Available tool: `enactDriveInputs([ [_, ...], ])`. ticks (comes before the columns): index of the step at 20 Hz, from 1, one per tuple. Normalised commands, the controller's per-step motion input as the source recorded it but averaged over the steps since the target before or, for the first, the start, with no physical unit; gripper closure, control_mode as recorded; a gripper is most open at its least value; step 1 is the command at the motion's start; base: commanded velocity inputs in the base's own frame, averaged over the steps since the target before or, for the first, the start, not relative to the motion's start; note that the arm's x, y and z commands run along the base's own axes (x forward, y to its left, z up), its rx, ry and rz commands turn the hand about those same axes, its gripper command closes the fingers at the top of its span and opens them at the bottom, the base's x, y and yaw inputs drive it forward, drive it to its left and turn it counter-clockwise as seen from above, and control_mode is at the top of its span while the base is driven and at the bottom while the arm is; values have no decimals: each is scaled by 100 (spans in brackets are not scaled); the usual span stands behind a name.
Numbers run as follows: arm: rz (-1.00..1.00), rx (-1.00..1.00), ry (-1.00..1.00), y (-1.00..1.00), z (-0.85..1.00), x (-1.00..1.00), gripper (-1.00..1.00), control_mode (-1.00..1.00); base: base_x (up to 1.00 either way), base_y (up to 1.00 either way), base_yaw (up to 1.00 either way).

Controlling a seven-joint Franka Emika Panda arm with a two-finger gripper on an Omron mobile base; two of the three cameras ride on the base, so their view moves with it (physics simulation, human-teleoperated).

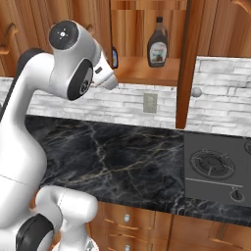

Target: Move the condiment bottle and syrup bottle from the cabinet to the dining counter.

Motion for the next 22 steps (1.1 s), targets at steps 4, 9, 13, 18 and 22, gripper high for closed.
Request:
enactDriveInputs([
  [4,0,10,-14,26,-13,0,-100,-100,0,0,0],
  [9,0,16,-6,15,0,6,-100,-100,0,0,0],
  [13,0,19,0,7,0,17,-100,-100,0,0,0],
  [18,0,12,-1,9,0,21,-100,-100,0,0,0],
  [22,0,12,0,4,0,34,-100,-100,0,0,0],
])
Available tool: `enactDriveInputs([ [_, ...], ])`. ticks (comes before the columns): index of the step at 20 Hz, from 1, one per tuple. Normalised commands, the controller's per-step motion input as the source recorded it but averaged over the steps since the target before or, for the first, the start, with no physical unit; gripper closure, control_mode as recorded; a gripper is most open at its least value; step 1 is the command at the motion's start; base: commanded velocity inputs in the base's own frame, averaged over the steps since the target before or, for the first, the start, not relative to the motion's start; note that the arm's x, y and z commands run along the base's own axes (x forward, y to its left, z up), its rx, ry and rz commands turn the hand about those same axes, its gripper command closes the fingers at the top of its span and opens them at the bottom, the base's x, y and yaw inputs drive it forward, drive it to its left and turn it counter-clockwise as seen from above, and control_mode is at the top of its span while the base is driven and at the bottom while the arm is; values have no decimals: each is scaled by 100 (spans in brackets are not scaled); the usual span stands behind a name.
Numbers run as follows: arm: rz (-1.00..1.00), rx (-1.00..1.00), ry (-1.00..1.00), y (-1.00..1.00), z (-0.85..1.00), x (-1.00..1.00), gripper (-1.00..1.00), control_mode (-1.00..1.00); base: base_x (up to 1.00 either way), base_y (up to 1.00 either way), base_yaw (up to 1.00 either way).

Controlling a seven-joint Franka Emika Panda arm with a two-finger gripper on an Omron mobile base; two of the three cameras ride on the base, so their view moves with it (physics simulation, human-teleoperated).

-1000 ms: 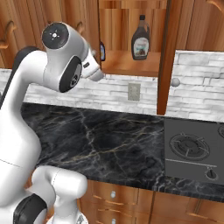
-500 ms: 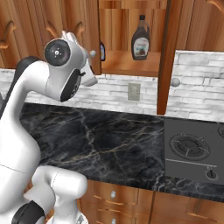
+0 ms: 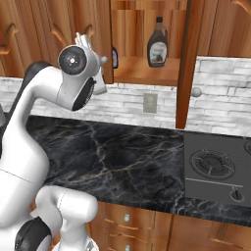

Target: Move the condiment bottle and syrup bottle from the cabinet to the dining counter.

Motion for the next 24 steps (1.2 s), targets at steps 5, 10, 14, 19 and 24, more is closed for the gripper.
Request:
enactDriveInputs([
  [5,0,11,0,0,0,42,-100,-100,0,0,0],
  [10,0,9,-2,0,0,46,-100,-100,0,0,0],
  [14,0,7,-5,0,-3,43,-100,-100,0,0,0],
  [19,0,6,-8,0,-10,37,-100,-100,0,0,0],
  [24,0,4,-11,0,-20,25,-100,-100,0,0,0],
])
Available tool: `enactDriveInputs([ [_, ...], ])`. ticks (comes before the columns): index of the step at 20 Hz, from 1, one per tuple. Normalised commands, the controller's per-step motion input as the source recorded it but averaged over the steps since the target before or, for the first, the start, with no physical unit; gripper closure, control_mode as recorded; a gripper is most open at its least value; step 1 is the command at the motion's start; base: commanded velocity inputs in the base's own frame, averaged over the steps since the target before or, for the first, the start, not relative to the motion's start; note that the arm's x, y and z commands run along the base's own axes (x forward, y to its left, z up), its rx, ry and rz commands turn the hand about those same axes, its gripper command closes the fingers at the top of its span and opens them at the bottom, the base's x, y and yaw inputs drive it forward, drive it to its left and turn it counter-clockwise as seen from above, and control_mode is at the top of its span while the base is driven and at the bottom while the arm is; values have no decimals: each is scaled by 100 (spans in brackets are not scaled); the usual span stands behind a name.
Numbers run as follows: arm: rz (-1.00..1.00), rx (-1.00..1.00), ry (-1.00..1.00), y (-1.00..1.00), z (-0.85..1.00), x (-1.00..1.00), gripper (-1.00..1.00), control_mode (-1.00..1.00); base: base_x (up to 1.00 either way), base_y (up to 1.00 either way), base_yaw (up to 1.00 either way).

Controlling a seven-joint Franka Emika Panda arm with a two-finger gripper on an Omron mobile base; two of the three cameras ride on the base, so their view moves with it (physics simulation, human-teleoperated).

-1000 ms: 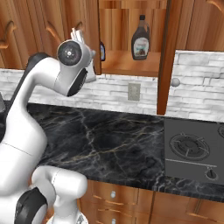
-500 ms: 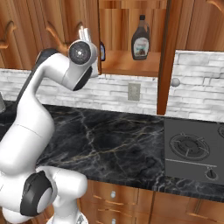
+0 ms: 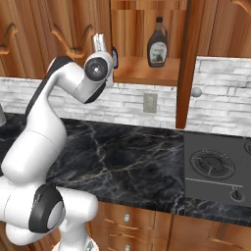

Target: Move the condiment bottle and syrup bottle from the cabinet to the dining counter.

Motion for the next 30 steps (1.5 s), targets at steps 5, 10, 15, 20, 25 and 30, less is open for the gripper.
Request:
enactDriveInputs([
  [5,0,7,-10,0,-15,26,-100,-100,0,0,0],
  [10,0,7,-4,0,-7,32,-100,-100,0,0,0],
  [15,0,3,-1,0,-17,38,100,-100,0,0,0],
  [20,0,0,0,0,-4,9,100,-100,0,0,0],
  [25,0,0,-3,0,0,-5,100,-100,0,0,0],
  [30,0,0,-22,0,0,-49,100,-100,0,0,0],
])
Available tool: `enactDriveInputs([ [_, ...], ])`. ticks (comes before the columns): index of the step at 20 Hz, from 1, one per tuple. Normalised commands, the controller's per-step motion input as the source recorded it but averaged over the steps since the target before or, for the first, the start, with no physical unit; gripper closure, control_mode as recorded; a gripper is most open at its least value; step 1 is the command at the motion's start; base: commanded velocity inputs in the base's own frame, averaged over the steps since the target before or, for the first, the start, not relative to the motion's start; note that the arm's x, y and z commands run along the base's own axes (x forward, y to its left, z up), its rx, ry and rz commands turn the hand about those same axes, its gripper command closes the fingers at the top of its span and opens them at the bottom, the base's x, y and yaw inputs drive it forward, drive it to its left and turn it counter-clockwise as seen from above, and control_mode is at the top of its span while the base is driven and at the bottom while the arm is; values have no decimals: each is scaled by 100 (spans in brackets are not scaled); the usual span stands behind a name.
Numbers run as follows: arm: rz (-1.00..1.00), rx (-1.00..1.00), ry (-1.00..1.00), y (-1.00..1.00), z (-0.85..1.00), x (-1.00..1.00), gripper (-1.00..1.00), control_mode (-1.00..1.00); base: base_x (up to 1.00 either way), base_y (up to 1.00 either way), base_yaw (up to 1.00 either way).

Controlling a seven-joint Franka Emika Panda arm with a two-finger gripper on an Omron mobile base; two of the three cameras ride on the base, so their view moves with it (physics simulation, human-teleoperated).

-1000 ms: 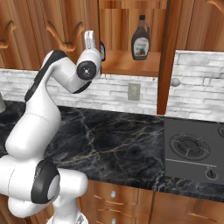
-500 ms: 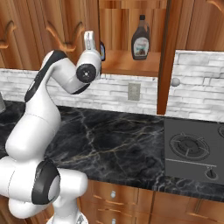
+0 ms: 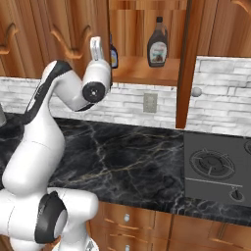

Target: Move the condiment bottle and syrup bottle from the cabinet to the dining counter.

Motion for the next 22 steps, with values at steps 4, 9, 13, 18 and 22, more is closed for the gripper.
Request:
enactDriveInputs([
  [4,-2,0,-23,0,0,-88,100,-100,0,0,0],
  [9,-13,0,-3,0,2,-100,100,-100,0,0,0],
  [13,-21,0,5,0,14,-100,100,-100,0,0,0],
  [18,-23,0,6,-1,22,-100,100,-100,0,0,0],
  [22,-10,-1,2,-10,26,-97,100,-100,0,0,0],
])
